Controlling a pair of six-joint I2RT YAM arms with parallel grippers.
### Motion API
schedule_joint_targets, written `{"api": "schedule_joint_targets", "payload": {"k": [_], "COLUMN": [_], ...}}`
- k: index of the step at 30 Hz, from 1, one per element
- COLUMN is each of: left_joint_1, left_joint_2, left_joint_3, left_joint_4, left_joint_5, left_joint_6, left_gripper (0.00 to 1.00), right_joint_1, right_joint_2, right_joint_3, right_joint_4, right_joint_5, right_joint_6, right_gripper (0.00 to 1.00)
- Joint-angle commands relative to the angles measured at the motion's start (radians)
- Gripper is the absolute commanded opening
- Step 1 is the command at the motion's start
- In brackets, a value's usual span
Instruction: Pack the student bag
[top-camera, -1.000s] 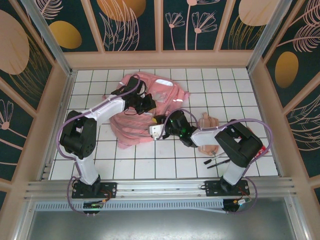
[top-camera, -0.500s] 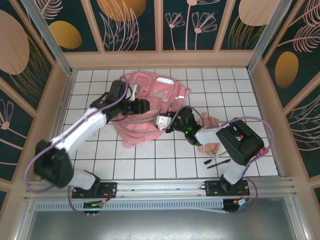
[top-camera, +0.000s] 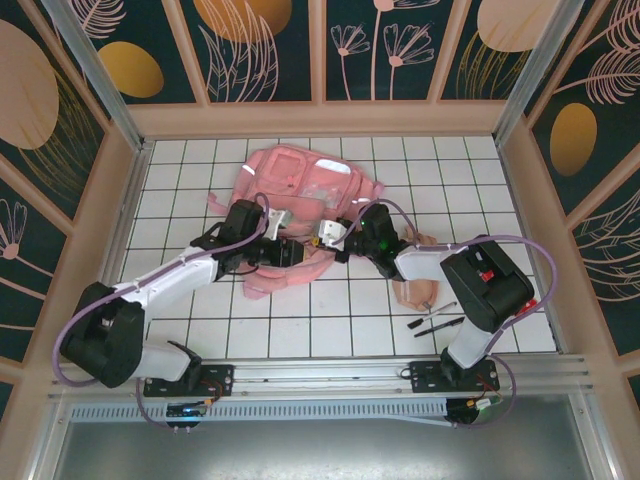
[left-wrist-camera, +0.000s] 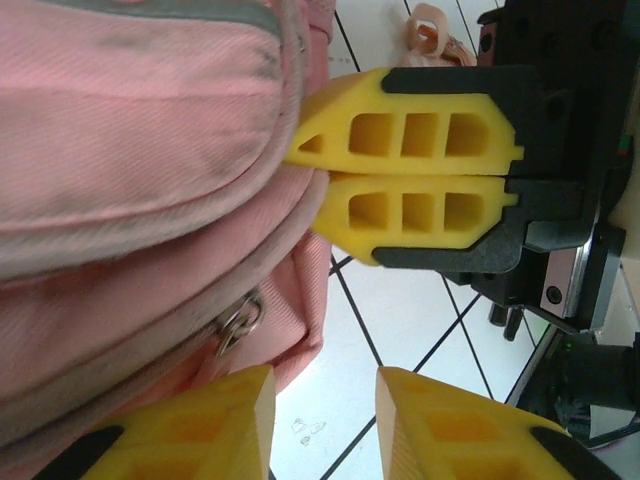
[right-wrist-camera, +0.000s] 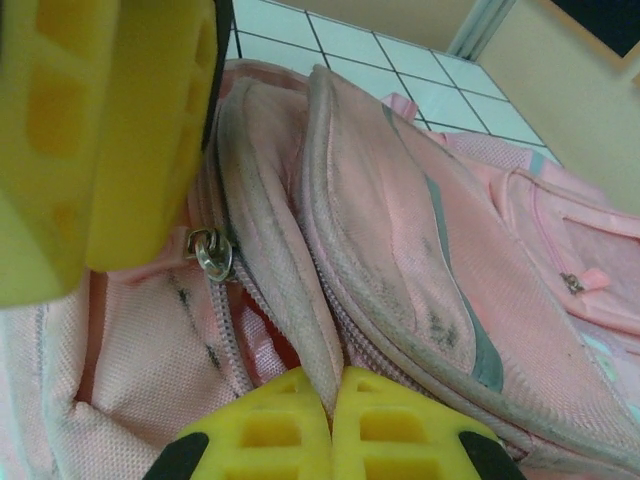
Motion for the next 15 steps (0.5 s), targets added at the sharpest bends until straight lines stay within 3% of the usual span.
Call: {"api": "schedule_joint_targets", "payload": {"k": [1, 4, 7, 11, 15], "left_joint_1": [-0.007, -0.009, -0.009, -0.009, -0.008], "left_joint_2": [0.018, 0.04, 0.056, 0.019, 0.003], "left_joint_3": [0.041, 0.055, 0.081, 0.078, 0.066], "left_joint_4": [0.033, 0.009, -0.046, -0.103, -0.165], "left_joint_5": [-0.03, -0.096, -0.182, -0.317, -0.352], "left_joint_6": [0.043, 0.074, 0.087, 0.089, 0.071], "left_gripper": [0.29, 0.28, 0.43, 0.43, 0.42], "right_joint_1": [0.006, 0.012, 0.01, 0.007, 0.004], "right_joint_2": [-0.042, -0.048, -0.059, -0.066, -0.066], "right_joint_3": [0.039, 0.043, 0.041, 0.052, 0.06], "right_joint_4": [0.004, -0.018, -0.026, -0.062, -0.074], "right_joint_5": [-0.067, -0.069, -0.066, -0.072, -0.08], "right_joint_6": [0.039, 0.03, 0.024, 0.005, 0.004], "right_gripper": [0.0, 0.0, 0.0, 0.0, 0.0]}}
